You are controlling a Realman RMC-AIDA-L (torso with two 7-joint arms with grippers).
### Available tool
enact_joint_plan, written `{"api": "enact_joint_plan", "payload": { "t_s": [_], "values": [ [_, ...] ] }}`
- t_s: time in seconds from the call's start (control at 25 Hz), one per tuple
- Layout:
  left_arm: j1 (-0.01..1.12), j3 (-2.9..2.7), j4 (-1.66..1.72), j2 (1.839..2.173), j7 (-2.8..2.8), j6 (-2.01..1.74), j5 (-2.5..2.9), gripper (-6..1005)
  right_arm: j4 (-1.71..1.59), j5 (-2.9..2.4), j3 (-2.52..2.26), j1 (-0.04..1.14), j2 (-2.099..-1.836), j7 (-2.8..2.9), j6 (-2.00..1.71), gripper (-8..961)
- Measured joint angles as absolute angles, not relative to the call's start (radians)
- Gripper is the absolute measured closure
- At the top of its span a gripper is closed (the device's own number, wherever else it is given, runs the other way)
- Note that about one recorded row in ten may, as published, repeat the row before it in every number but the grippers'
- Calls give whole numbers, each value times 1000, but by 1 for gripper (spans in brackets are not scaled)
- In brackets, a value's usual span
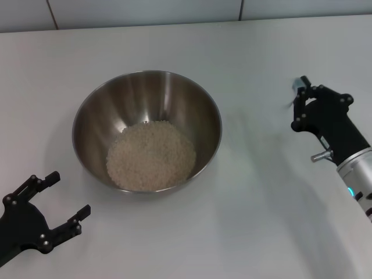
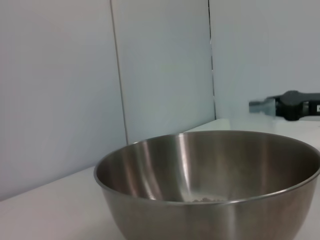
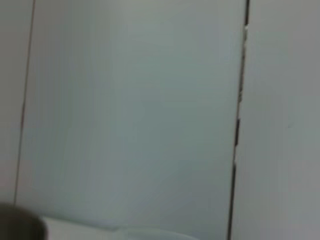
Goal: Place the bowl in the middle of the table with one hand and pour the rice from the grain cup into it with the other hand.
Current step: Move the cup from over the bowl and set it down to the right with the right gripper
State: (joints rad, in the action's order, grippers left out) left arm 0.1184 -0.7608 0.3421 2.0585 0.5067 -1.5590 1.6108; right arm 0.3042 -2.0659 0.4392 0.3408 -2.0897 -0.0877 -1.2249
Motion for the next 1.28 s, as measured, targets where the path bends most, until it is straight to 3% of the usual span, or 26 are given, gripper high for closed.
{"api": "enact_joint_plan", "payload": {
  "t_s": [0.44, 1.2, 1.28],
  "values": [
    [120, -762, 337, 2059, 507, -1558, 1611, 131, 277, -2066, 340, 413, -2090, -89, -1095, 882],
    [121, -769, 339, 2060, 510, -1558, 1611, 131, 310, -2058, 332, 392, -2087, -82, -1078, 871],
    [121, -767, 339, 2060, 510, -1558, 1611, 131, 310, -2059, 331, 387, -2086, -82, -1079, 676]
  ]
}}
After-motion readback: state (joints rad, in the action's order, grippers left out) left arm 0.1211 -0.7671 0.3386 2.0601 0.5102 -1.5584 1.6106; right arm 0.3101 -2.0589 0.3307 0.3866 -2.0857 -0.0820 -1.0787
